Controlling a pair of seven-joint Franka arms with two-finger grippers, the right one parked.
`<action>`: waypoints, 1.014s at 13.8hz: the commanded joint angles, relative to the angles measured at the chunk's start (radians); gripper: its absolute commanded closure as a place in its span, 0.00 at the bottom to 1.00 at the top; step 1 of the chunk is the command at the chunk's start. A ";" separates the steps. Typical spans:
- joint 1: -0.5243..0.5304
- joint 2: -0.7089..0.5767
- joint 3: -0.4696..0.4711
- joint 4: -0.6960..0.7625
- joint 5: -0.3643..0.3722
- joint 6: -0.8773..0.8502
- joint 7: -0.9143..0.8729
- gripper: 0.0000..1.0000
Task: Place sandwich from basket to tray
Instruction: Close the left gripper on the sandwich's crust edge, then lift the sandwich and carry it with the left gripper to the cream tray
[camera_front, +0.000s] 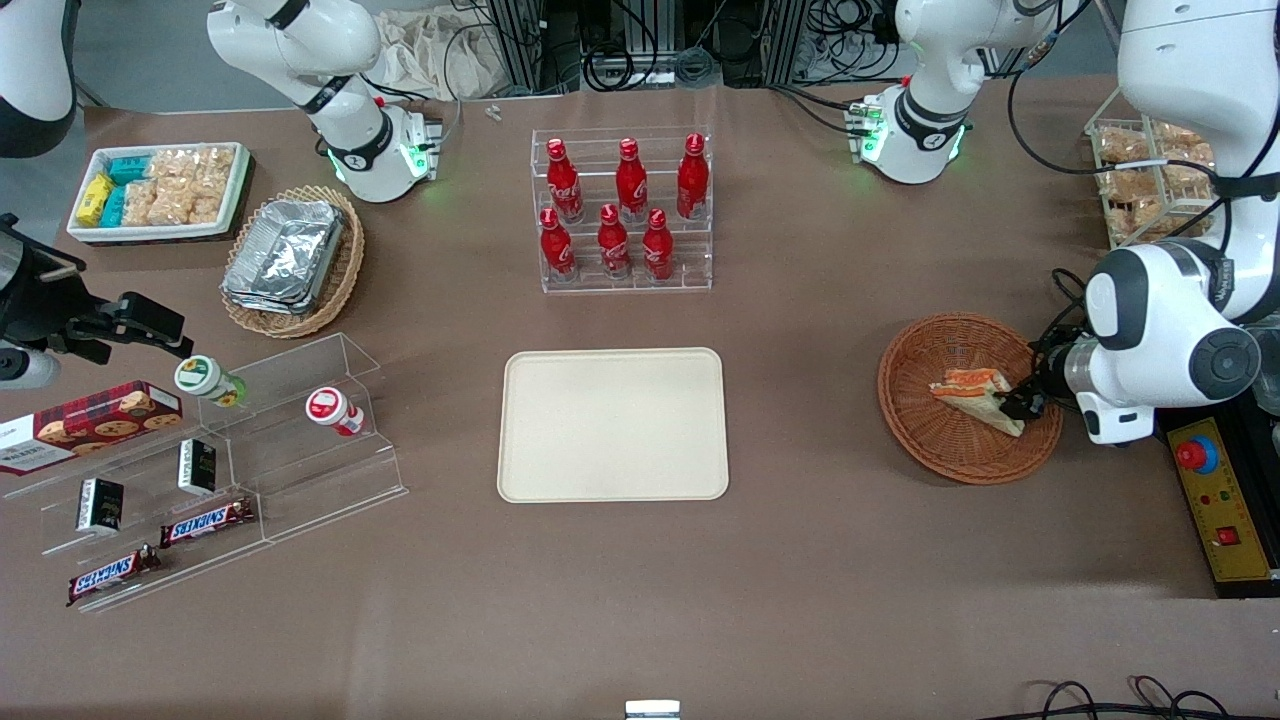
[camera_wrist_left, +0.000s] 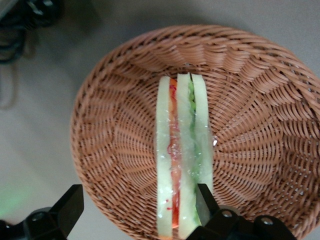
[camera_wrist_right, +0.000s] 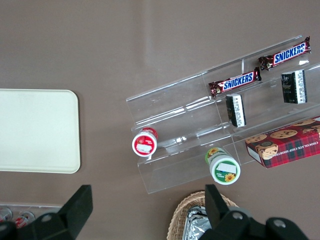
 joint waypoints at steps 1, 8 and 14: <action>0.003 0.000 -0.005 -0.015 -0.053 0.052 -0.027 0.00; -0.005 0.038 -0.010 -0.012 -0.056 0.113 -0.097 0.00; -0.011 0.067 -0.016 0.005 -0.056 0.093 -0.148 1.00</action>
